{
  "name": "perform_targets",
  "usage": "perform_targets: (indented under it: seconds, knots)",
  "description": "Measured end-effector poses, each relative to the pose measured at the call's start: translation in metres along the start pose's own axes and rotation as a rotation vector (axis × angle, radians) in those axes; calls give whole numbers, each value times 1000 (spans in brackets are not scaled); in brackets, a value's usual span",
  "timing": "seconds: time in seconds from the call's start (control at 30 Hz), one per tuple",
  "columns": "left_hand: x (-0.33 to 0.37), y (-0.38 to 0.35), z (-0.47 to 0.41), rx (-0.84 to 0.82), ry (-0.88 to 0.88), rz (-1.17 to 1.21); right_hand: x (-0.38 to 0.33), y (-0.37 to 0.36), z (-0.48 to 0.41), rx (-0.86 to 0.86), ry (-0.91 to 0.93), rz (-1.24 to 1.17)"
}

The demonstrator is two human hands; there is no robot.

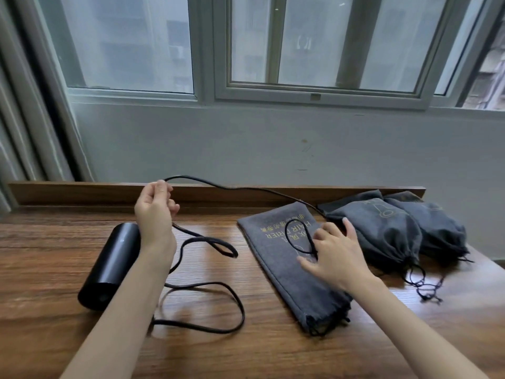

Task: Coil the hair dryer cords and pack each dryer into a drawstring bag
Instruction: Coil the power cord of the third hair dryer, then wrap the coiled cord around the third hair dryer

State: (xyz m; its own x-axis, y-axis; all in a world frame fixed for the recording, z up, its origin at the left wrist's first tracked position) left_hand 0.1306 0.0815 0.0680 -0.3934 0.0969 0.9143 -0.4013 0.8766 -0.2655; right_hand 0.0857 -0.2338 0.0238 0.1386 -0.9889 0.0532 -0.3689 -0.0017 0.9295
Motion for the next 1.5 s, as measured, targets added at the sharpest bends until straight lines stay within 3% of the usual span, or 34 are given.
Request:
perform_targets:
  seconds: [0.13,0.3,0.4,0.5,0.57,0.7,0.8,0.9,1.0,1.13,1.17,1.23,1.3,1.4,1.47,1.5]
  knots:
    - [-3,9,-6,7,-9,33,17,11,-4,129,-5,-61]
    - [-12,3,-3,-72,33,36,46,4,-8,115,-160,-218]
    - [-20,-21,11,-331,143,11,44,-10,-7,-89,-136,-352]
    - [-25,-42,33,-564,229,-61,13,-14,-5,-320,56,-599]
    - [-26,-51,46,-665,258,-114,-5,6,-7,-212,153,-654]
    - [-19,-64,69,-807,193,-208,-31,72,-10,300,293,-757]
    - [-8,-74,90,-959,111,-257,-76,77,-9,239,416,-591]
    - [0,-75,103,-1052,59,-321,-104,55,-14,84,413,-334]
    - [1,-53,93,-1019,-17,-506,-102,42,-15,-7,425,-375]
    - [-3,27,30,-568,-253,-1114,-51,38,-17,106,250,-432]
    - [-8,49,17,-471,-268,-1317,-34,30,-20,100,175,-386]
    - [-30,85,5,-442,-106,-1617,-2,2,-24,-46,-3,-223]
    - [-52,103,7,-511,80,-1635,17,-30,-22,-280,-114,-78]
    - [-57,110,7,-467,99,-1558,19,-56,-20,-544,-110,22]
    - [-56,112,6,-445,111,-1561,10,-44,-29,-566,-109,58]
    - [-56,113,6,-442,117,-1568,1,-30,-37,-493,-105,47]
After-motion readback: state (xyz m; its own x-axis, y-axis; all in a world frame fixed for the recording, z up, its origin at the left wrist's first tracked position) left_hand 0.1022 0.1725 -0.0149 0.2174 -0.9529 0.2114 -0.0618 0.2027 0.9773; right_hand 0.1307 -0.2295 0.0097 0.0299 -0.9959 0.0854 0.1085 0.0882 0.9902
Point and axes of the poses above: each hand's wrist, its own z-axis away from the middle knuckle, its own y-axis out of the back of the hand, x = y × z, the point moved 8 cm from there along -z, towards the middle knuckle, and after that the axes turned 9 degrees about -z, right-handed, at the moved point
